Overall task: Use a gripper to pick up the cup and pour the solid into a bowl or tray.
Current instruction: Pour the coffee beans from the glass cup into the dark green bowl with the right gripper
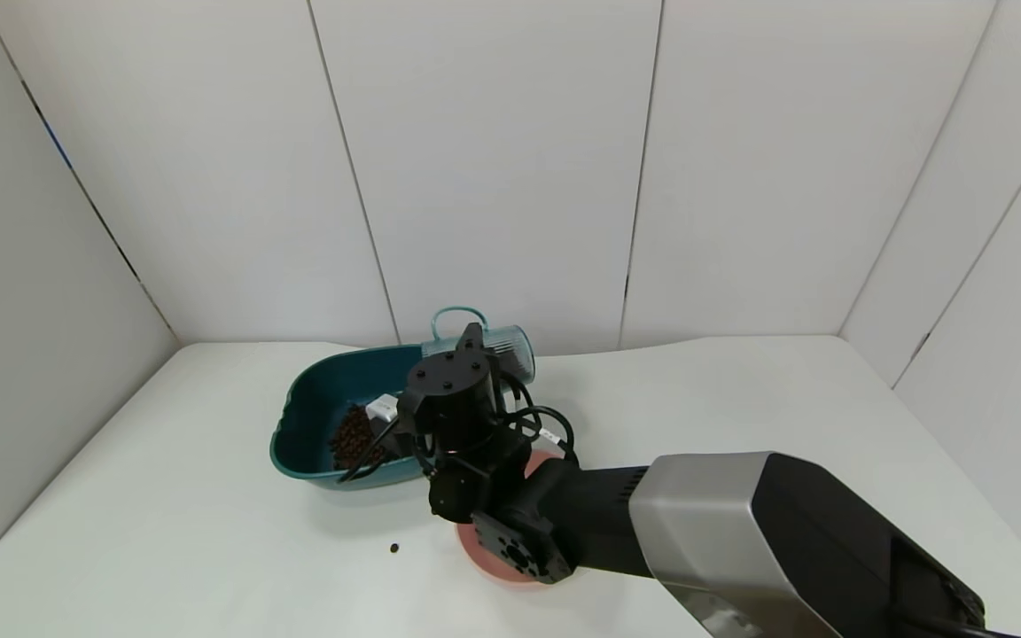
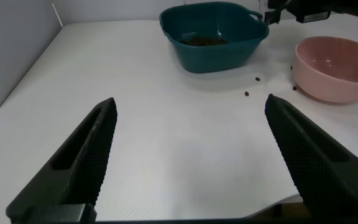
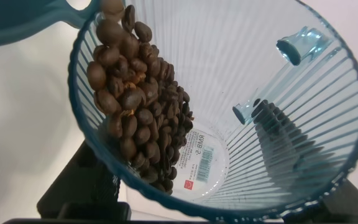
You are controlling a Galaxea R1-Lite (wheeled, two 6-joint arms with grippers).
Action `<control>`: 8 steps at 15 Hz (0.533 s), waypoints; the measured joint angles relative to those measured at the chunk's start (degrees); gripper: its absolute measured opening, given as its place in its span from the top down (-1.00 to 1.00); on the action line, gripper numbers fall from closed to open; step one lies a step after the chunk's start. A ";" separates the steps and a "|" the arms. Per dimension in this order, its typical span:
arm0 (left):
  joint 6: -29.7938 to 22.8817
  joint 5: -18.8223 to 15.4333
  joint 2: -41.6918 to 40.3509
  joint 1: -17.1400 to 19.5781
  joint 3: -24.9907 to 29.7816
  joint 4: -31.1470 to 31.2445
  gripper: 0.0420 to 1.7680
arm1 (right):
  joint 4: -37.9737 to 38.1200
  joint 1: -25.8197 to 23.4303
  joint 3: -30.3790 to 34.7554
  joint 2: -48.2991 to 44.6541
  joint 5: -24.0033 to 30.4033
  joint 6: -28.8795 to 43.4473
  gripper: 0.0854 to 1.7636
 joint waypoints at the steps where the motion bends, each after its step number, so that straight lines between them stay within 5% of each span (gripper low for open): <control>1: 0.00 0.00 0.00 0.00 0.00 0.02 -0.94 | 0.00 0.00 0.02 -0.02 -0.02 0.39 -0.51; 8: 0.00 0.02 0.00 0.00 0.00 0.00 -0.94 | 3.15 -0.15 0.35 -0.83 -0.02 5.60 -0.51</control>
